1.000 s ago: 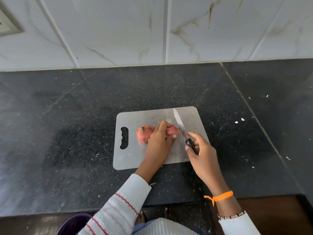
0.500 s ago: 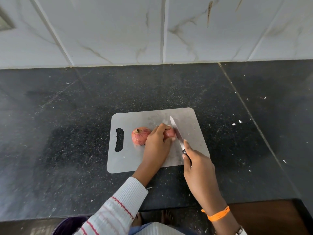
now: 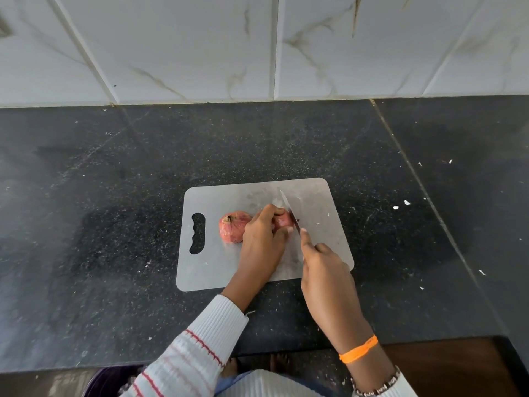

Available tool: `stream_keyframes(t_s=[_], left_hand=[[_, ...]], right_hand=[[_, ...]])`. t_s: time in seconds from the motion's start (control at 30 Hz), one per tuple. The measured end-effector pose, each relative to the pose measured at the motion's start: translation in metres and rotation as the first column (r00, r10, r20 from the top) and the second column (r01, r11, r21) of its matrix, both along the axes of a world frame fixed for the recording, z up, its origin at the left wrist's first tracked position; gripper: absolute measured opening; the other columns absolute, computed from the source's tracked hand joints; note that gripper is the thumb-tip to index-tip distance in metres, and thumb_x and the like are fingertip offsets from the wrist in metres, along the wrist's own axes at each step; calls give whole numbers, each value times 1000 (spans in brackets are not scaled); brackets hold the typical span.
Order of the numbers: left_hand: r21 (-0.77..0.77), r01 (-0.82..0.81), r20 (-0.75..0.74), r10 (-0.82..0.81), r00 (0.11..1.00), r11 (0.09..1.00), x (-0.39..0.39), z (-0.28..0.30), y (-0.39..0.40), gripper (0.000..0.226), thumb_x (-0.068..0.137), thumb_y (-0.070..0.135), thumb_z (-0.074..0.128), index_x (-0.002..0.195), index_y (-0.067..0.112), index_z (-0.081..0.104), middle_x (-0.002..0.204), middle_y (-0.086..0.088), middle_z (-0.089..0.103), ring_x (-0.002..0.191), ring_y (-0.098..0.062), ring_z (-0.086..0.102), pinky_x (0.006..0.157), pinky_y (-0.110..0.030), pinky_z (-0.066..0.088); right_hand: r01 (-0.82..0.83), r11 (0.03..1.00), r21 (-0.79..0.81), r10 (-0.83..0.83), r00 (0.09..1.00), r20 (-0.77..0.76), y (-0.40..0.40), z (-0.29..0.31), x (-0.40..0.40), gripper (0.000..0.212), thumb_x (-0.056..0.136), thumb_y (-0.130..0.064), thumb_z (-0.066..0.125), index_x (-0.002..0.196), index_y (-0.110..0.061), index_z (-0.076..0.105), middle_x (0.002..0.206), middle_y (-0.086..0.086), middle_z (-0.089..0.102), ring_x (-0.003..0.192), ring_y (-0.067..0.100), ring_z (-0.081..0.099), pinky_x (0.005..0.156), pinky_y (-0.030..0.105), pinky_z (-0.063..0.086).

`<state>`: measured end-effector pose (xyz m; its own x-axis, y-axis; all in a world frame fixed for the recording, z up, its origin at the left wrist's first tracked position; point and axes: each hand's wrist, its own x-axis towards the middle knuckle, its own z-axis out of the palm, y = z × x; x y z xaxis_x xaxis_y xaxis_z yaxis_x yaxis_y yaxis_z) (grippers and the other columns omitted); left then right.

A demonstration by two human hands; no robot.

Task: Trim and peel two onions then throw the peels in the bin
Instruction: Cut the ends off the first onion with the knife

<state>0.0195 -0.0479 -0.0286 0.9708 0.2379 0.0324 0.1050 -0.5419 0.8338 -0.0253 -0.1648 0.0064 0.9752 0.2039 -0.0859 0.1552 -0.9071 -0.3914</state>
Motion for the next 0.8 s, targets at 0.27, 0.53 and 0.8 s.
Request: stream_keyframes(t_s=[0.27,0.53,0.8], left_hand=[[11,-17,26,17,1000,1000,1,-1,-2,25,81,8,65,105,13,59,99,-2,64,84,-10,53,69,-12,33],[50,-2,40,0,999,999,2,0,-5,24,80,9,65,103,13,60,100,-3,64,83,-6,49,68,-3,32],[18,-25,37,25,999,1000,0,-2,-5,24,80,7,66,103,13,61,100,-1,65,84,-8,53,69,-7,35]], right_hand=[[7,1000,24,-7,1000,-4,5,-6,7,59,96,-9,41,148,-18,16,107,5,52,93,25,59,76,36,47],[36,991,127,-37,999,10,1,-14,10,47,95,-9,42,141,-15,38,84,-1,46,85,25,59,71,35,46],[48,966,256,-49,999,-2,-3,-28,10,51,93,-4,46,142,-11,35,88,8,59,85,24,61,74,38,51]])
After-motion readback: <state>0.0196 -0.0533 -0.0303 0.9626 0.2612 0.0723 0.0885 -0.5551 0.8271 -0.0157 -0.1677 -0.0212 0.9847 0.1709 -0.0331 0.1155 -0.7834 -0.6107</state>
